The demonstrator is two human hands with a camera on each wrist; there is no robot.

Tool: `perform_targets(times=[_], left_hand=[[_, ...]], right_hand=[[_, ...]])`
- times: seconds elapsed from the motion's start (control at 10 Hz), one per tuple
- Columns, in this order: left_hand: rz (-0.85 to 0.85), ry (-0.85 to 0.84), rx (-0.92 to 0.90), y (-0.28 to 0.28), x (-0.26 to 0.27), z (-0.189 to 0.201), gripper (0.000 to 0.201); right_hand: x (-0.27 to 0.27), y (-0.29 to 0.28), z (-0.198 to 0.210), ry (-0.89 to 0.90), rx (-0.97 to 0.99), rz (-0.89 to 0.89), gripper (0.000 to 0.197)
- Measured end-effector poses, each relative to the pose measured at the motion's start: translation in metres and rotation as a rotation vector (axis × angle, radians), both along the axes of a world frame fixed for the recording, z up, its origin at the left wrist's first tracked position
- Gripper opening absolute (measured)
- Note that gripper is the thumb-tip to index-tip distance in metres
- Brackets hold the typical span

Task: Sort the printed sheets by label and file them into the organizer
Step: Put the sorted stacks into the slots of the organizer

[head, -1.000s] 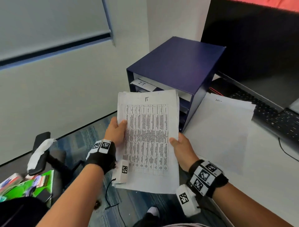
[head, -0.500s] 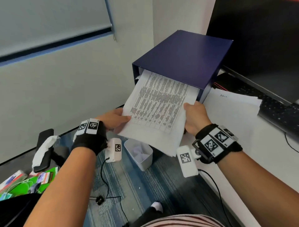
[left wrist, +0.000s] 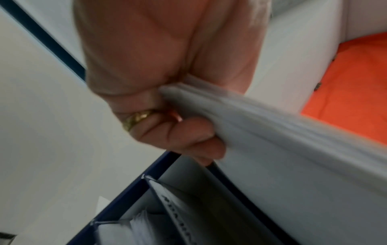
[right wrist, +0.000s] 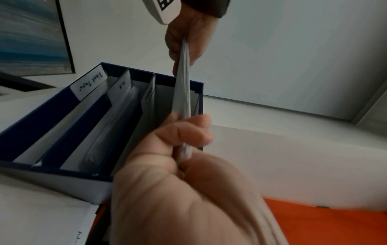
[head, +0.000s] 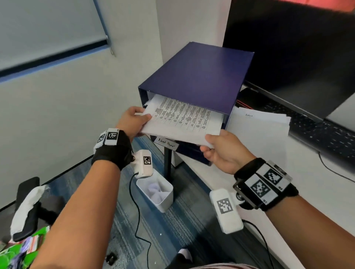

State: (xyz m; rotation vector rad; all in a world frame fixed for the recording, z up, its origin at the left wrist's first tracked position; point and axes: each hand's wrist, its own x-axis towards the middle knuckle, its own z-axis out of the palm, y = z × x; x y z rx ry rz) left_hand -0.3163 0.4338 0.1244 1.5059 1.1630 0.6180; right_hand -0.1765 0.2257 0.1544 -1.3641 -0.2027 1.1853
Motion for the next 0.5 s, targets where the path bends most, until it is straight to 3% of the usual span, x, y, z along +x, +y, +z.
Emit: perform_targets(times=[0.1, 0.3, 0.4, 0.5], left_hand=[[0.022, -0.118, -0.058, 0.007, 0.007, 0.005, 0.02], [0.299, -0.382, -0.003, 0.012, 0.026, 0.004, 0.019], [0.335, -0.427, 0.007, 0.012, 0.031, -0.002, 0.025], [0.37, -0.424, 0.053, 0.011, 0.033, -0.008, 0.029]], right_hand=[[0.001, 0.016, 0.004, 0.063, 0.077, -0.129, 0.028], [-0.007, 0.052, 0.006, 0.059, 0.149, -0.331, 0.047], [-0.004, 0.064, 0.008, 0.162, 0.133, -0.43, 0.039], [0.005, 0.078, 0.016, 0.164, -0.039, -0.431, 0.035]])
